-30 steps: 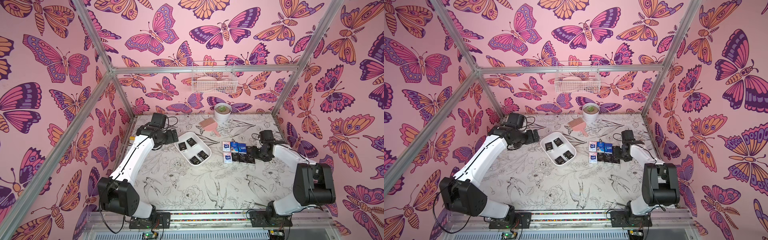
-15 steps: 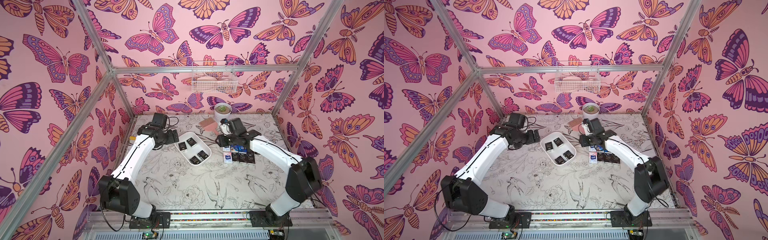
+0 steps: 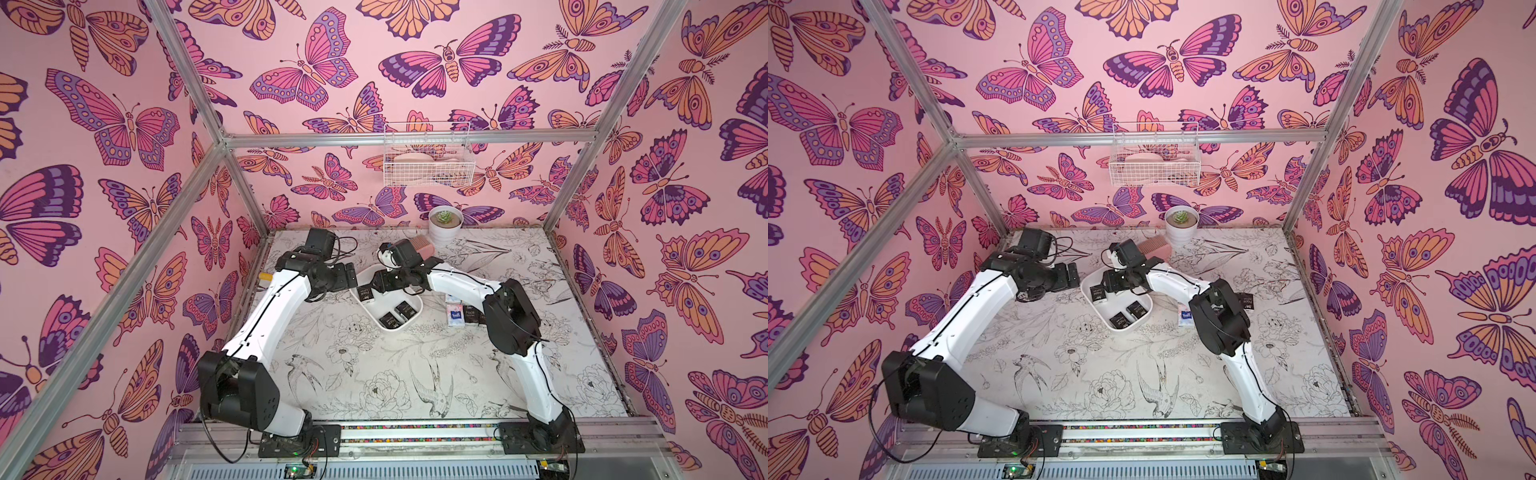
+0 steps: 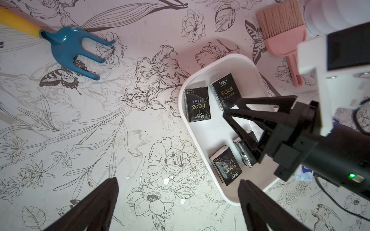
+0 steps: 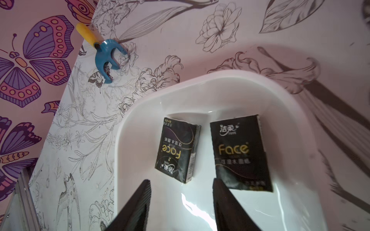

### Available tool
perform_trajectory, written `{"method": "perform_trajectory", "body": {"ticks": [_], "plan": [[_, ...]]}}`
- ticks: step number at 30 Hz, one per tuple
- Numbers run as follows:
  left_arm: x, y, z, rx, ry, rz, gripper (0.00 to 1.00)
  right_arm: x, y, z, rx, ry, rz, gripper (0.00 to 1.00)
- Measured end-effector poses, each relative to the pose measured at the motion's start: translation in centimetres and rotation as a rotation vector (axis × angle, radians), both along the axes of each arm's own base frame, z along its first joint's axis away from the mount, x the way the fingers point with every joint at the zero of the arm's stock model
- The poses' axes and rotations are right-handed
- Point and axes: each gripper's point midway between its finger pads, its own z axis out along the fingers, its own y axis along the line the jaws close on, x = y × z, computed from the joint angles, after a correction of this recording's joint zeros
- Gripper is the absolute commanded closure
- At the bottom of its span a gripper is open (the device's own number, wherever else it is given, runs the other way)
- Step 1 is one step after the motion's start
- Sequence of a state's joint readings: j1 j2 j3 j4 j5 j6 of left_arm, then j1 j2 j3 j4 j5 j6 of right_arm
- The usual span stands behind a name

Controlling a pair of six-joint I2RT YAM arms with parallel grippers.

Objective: Take the pocket tissues out of the storage box
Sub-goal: Pick up the pocket tissues from the storage box.

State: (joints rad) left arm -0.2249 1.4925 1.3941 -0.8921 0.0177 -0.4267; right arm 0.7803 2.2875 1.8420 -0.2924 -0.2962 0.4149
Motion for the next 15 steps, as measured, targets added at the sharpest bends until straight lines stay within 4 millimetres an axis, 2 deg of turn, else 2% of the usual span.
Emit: {"method": "perform_trajectory", "body": {"ticks": [6, 10, 15], "plan": [[-0.1, 0.1, 0.0, 0.004, 0.000, 0.002, 0.00, -0.3, 1.4, -2.5, 0.023, 0.072, -0.003, 0.50], [-0.2, 0.2, 0.1, 0.008, -0.005, 0.005, 0.00, -0.5, 1.7, -3.8, 0.019, 0.104, -0.008, 0.53], [-0.2, 0.2, 0.0, 0.009, -0.004, 0.005, 0.00, -0.7, 2.3, -4.3, 0.023, 0.123, -0.004, 0.61]]}}
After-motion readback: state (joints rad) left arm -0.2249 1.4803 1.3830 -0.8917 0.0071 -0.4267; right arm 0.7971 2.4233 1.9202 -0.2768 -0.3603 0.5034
